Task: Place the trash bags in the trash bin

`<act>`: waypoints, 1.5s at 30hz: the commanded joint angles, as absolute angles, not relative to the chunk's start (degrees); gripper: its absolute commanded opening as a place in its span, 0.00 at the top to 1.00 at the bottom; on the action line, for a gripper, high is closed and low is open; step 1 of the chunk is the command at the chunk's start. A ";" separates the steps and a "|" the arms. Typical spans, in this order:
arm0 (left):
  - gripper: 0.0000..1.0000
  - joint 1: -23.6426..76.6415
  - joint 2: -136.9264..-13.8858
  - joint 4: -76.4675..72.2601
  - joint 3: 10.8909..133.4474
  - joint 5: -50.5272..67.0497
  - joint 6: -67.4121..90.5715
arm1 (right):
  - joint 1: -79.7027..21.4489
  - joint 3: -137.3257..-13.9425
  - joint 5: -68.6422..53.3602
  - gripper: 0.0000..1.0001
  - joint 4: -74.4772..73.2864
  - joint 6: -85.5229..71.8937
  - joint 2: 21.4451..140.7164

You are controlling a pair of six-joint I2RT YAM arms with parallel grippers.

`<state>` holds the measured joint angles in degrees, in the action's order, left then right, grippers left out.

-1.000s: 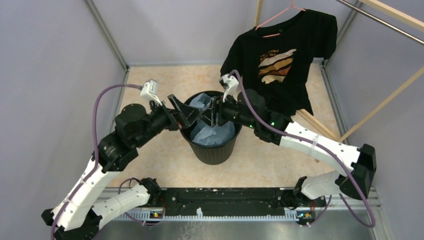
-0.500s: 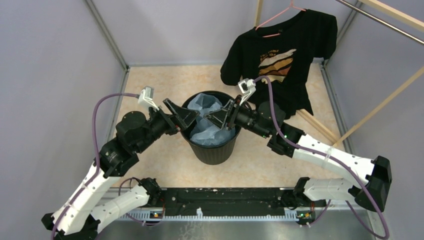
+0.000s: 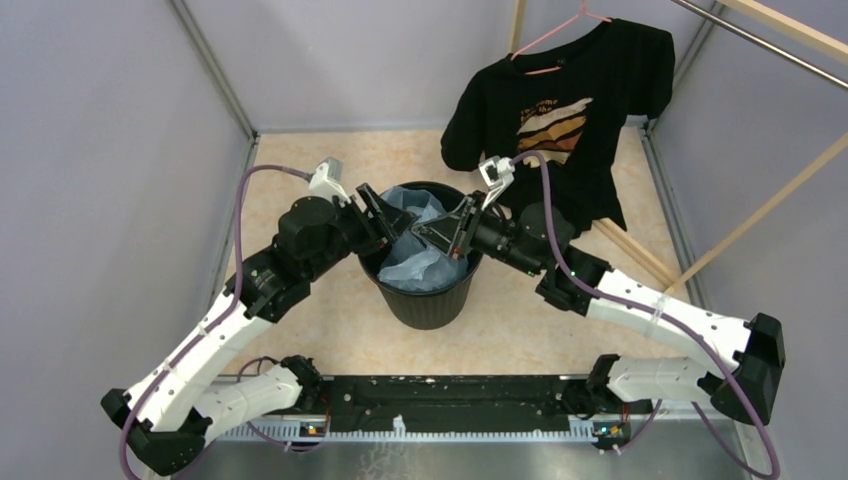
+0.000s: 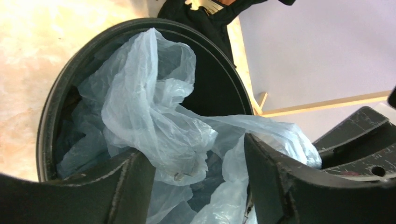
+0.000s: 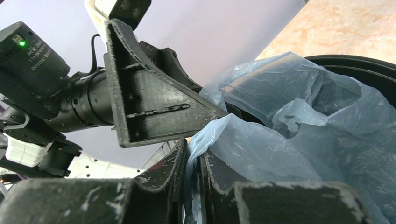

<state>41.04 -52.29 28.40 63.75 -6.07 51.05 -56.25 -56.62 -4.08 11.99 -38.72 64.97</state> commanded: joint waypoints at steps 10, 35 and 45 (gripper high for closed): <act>0.85 41.09 -53.18 30.48 70.02 -13.67 37.97 | -48.15 -60.05 -9.56 0.88 7.30 -34.40 61.92; 1.00 40.96 -46.12 58.25 80.07 -27.18 30.05 | -29.68 -69.79 -27.74 0.80 -23.20 -22.98 61.06; 1.00 41.00 -45.16 55.16 72.12 -30.73 33.88 | -29.05 -68.70 -25.43 0.69 -33.14 -18.82 59.49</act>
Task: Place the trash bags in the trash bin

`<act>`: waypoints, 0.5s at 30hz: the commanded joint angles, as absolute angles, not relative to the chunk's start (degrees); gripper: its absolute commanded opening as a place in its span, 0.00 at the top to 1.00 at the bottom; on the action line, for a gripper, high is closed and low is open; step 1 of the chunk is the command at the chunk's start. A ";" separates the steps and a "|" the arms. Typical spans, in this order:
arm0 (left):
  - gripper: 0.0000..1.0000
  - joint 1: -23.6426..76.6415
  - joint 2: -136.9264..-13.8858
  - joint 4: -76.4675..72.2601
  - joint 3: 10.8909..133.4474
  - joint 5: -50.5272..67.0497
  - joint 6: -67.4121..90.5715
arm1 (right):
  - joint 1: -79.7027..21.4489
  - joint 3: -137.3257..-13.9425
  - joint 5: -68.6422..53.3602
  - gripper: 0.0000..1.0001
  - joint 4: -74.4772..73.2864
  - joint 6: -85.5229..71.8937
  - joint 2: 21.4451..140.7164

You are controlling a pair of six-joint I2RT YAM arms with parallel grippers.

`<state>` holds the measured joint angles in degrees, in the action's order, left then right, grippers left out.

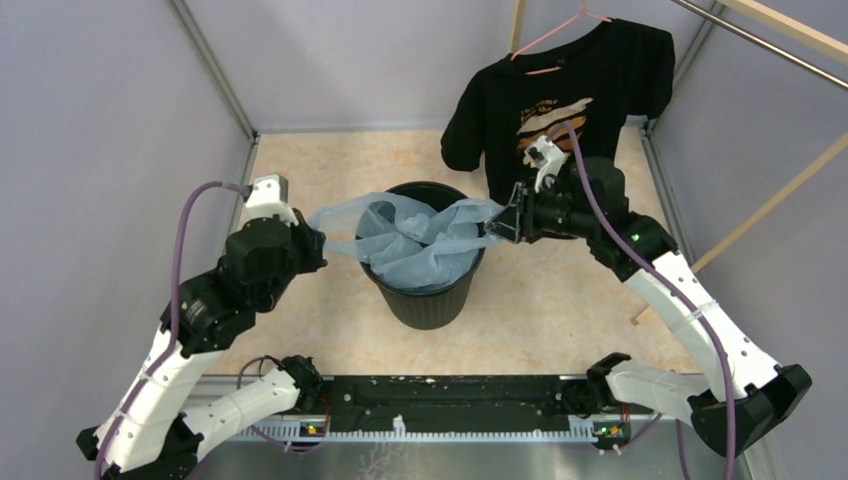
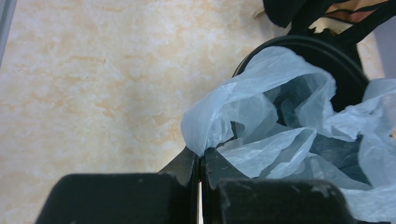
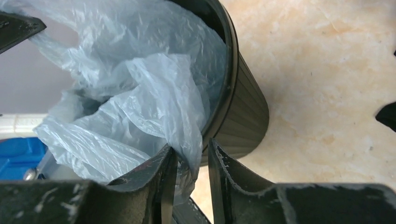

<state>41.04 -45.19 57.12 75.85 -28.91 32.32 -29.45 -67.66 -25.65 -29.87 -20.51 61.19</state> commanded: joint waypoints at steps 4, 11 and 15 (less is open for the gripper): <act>1.00 40.96 -46.37 51.09 68.00 -26.53 34.39 | -28.97 -62.01 -30.48 0.68 -24.11 -26.84 58.71; 1.00 40.96 -48.22 44.41 61.87 -18.16 37.86 | -28.81 -55.31 -27.74 0.65 -8.56 -34.92 61.83; 1.00 41.00 -49.01 38.35 57.74 -9.62 39.15 | -27.22 -59.26 -30.25 0.67 -5.04 -33.24 68.95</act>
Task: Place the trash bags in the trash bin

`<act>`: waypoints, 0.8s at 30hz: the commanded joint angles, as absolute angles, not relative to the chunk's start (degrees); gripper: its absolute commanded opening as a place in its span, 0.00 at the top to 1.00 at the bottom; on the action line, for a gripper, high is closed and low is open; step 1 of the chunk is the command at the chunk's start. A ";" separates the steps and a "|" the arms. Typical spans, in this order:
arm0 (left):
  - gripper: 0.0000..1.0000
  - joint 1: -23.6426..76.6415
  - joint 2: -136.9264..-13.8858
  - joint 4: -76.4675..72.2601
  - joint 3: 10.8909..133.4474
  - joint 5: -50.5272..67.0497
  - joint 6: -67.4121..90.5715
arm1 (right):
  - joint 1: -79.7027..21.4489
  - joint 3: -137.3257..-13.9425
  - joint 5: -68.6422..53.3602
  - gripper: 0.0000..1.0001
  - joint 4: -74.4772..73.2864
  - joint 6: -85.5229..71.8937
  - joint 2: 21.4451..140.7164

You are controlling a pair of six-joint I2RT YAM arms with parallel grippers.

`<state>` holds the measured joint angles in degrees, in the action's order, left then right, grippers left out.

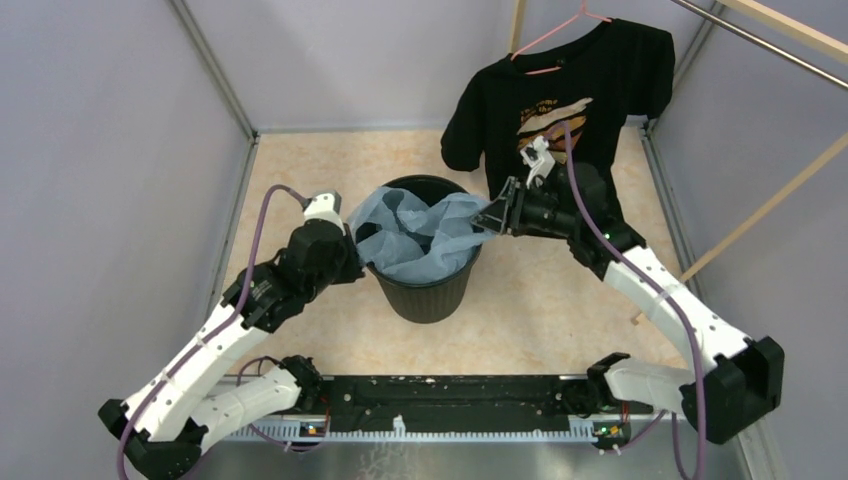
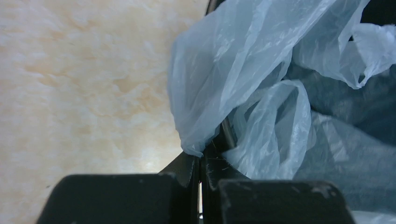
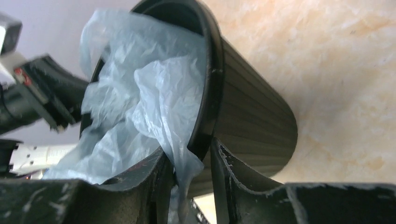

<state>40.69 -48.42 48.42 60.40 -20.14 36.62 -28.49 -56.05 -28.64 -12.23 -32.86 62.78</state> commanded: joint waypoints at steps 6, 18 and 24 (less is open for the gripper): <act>1.00 40.96 -50.51 38.82 57.40 -7.19 39.09 | -25.39 -75.74 -23.11 0.67 -20.92 -17.68 78.41; 1.00 40.96 -44.55 49.78 69.92 -17.78 34.04 | -25.40 -80.43 -7.10 0.07 -36.44 -19.99 67.59; 1.00 41.01 -44.41 47.55 73.66 -17.20 32.83 | -26.66 -74.09 -14.65 0.01 -29.45 -39.03 62.29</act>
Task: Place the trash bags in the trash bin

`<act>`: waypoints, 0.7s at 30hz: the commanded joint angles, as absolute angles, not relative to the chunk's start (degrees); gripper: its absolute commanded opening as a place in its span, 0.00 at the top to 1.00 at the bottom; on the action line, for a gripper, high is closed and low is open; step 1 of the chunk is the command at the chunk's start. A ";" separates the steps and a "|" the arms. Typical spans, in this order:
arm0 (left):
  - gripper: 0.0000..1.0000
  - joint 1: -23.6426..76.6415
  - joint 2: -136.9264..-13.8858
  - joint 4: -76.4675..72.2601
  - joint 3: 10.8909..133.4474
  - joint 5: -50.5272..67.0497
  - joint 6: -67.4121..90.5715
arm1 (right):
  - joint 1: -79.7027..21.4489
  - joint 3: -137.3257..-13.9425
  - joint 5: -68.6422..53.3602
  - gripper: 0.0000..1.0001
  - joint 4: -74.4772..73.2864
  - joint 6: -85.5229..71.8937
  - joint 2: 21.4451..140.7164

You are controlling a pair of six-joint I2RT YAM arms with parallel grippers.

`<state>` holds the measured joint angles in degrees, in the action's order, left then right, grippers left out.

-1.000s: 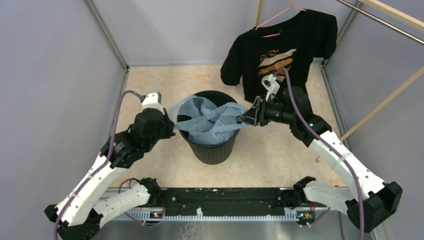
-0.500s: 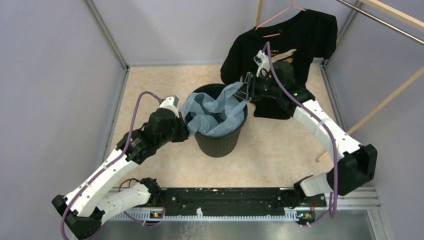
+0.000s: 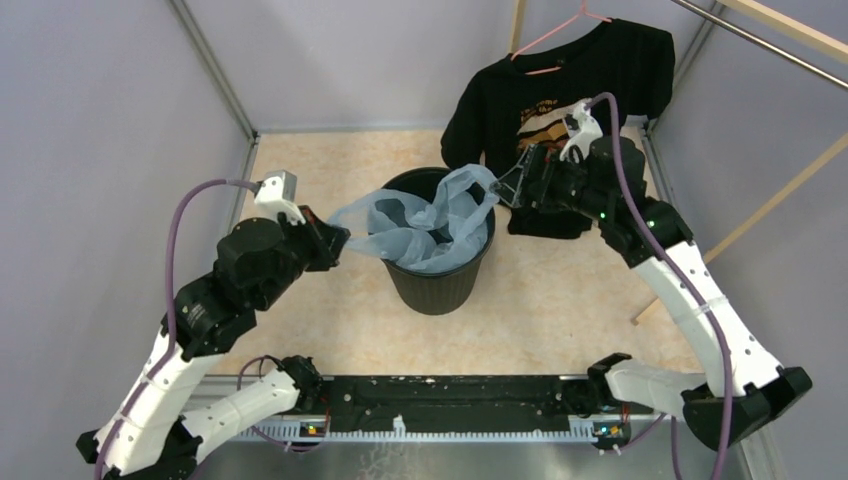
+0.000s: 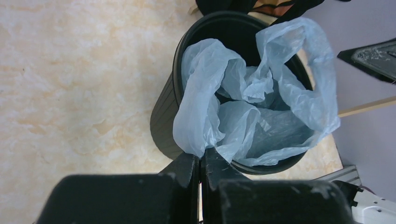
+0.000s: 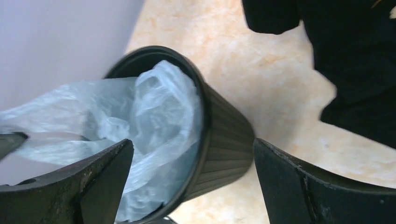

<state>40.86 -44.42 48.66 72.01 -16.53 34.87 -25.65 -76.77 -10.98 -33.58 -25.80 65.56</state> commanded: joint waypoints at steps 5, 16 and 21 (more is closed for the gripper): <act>1.00 40.96 -45.65 47.31 74.24 -18.27 31.90 | -33.60 -74.92 -11.16 0.06 -28.89 -41.00 63.00; 0.99 40.96 -47.45 46.96 76.21 -22.15 28.17 | -35.78 -68.34 -13.44 0.73 -16.77 -50.89 64.91; 1.00 40.96 -50.01 49.90 77.23 -24.88 22.01 | -35.41 -71.12 -17.02 1.00 -21.99 -43.31 64.06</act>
